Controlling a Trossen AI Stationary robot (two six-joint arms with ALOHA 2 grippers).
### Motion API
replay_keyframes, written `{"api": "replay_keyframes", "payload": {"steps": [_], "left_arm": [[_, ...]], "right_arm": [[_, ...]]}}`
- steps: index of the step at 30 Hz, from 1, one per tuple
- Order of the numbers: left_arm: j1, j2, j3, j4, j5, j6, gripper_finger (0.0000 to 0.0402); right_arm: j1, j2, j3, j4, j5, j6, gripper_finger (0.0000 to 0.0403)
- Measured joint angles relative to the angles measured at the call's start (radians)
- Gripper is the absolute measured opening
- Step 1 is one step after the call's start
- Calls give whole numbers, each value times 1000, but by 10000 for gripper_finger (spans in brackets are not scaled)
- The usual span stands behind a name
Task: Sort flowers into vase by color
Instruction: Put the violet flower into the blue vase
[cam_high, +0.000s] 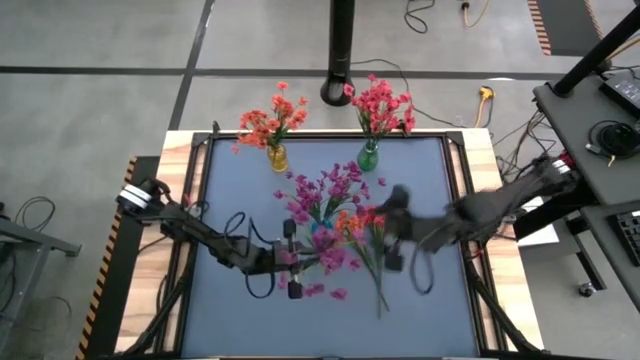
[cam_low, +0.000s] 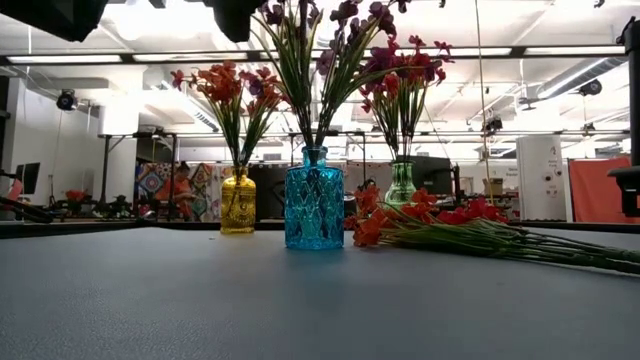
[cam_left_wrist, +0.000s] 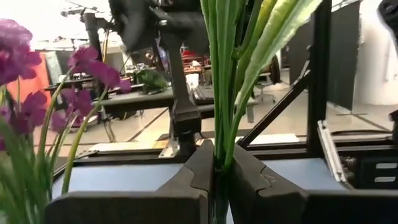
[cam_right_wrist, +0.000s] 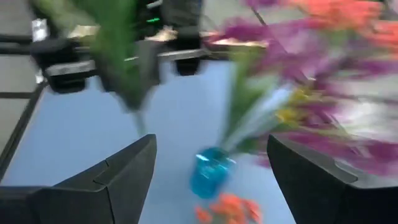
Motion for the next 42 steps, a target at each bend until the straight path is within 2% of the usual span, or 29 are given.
{"api": "replay_keyframes", "payload": {"steps": [3, 6, 11, 16, 20, 23, 32, 36, 42], "left_arm": [[3, 17, 5, -2, -34, -14, 8], [4, 35, 32, 0, -43, -14, 8], [4, 77, 76, -5, -46, -7, 8], [3, 113, 117, -1, -54, -3, 9], [3, 124, 126, -4, -72, -1, 9], [3, 124, 129, 1, -87, 0, 9], [1, 123, 130, 2, -101, -5, 21], [-1, 117, 130, -23, -102, -44, 63], [-27, 55, 130, -268, -105, -172, 173]], "right_arm": [[24, 36, -150, 349, -4, -97, 298], [33, 86, -240, 673, 1, -198, 295], [30, 189, -271, 895, -3, -305, 292], [31, 249, -216, 908, 0, -327, 288], [30, 275, -182, 908, 1, -330, 254], [30, 279, -174, 903, 3, -333, 205], [30, 277, -177, 893, 4, -349, 25], [31, 270, -176, 876, 0, -341, 19], [33, 201, -169, 787, 1, -326, 19]]}}
